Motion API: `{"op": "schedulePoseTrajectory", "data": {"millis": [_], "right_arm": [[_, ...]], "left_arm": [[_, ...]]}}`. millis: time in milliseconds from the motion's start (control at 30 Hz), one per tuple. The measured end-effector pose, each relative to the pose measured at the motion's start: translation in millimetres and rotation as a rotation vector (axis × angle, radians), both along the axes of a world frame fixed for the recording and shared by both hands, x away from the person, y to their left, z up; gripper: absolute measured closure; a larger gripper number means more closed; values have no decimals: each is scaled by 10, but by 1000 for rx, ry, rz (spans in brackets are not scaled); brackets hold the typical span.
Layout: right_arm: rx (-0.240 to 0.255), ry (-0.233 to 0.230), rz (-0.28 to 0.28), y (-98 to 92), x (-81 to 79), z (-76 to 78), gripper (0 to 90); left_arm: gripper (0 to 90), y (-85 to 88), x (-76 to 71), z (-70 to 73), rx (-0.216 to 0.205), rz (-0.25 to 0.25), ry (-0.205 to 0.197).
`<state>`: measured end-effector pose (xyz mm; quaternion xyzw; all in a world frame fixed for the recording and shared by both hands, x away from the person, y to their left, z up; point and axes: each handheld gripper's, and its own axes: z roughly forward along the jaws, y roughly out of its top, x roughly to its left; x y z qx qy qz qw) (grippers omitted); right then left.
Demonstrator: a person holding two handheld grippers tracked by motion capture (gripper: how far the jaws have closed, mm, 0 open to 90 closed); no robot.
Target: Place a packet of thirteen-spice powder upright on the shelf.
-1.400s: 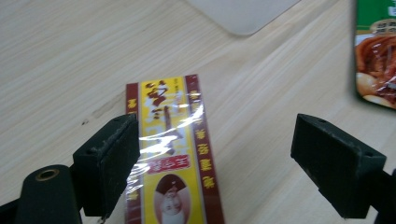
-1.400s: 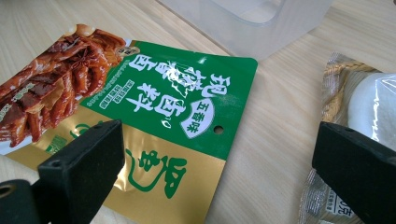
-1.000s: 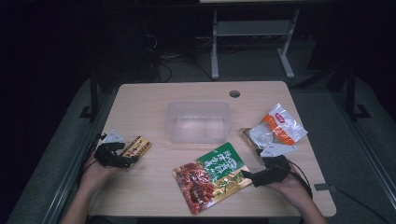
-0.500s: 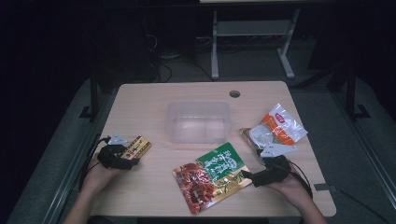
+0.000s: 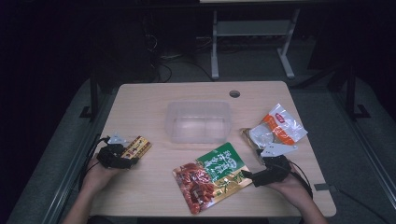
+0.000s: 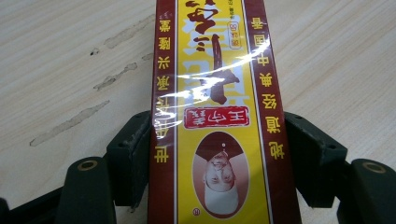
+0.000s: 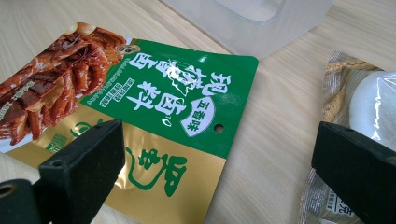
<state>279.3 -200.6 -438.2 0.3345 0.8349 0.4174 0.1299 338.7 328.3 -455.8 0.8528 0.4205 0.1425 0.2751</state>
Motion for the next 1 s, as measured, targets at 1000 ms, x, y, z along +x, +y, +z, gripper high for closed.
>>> {"op": "schedulePoseTrajectory", "data": {"millis": [1000], "right_arm": [[44,60,142,56,-19,62,62]], "left_arm": [[317,-414,-253,335,-204,-286,-56]]}}
